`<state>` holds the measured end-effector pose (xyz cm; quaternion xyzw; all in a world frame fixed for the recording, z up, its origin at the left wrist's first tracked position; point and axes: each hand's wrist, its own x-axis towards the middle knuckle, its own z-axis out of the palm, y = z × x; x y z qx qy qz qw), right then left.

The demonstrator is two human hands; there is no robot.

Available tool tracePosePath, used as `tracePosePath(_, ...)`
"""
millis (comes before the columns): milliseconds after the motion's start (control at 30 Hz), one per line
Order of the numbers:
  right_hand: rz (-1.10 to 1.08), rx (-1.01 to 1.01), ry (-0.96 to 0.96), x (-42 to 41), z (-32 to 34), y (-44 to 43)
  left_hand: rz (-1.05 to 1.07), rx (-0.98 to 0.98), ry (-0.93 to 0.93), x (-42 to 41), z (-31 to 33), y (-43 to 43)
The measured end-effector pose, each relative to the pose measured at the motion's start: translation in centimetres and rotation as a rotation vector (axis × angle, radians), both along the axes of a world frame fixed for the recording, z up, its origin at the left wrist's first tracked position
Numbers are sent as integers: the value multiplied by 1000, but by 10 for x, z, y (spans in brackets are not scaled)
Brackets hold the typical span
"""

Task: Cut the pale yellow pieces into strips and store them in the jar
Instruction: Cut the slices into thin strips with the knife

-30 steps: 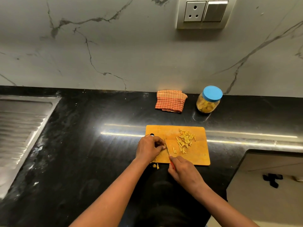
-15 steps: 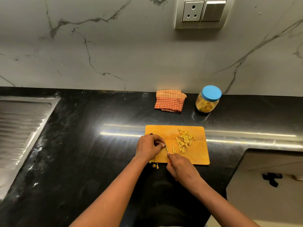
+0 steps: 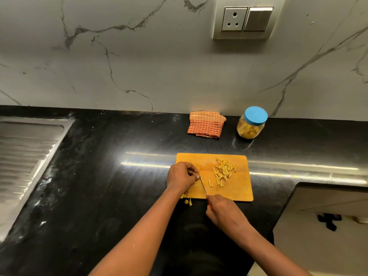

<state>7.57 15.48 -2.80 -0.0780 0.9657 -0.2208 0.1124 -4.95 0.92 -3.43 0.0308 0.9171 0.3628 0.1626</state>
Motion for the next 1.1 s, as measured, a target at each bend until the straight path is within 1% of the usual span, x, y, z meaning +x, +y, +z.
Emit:
tracePosePath(167,42,48,13,-2,3,3,1,4,-2,-1,1,-1)
tracePosePath(367,69,94,51,-29,2,-2,-19,-10,-8,-1,3,-1)
tracePosePath(533,86,92,71,-6,-7,7,-26,1,11,-1,1,0)
tracePosePath(800,24,-38,172,-2,-1,7,-50,16,-11,-5,-1,-3)
tracePosePath(1100,-36,-108,192,-11,-1,-6,-88,63,-41,-10,-1,-10)
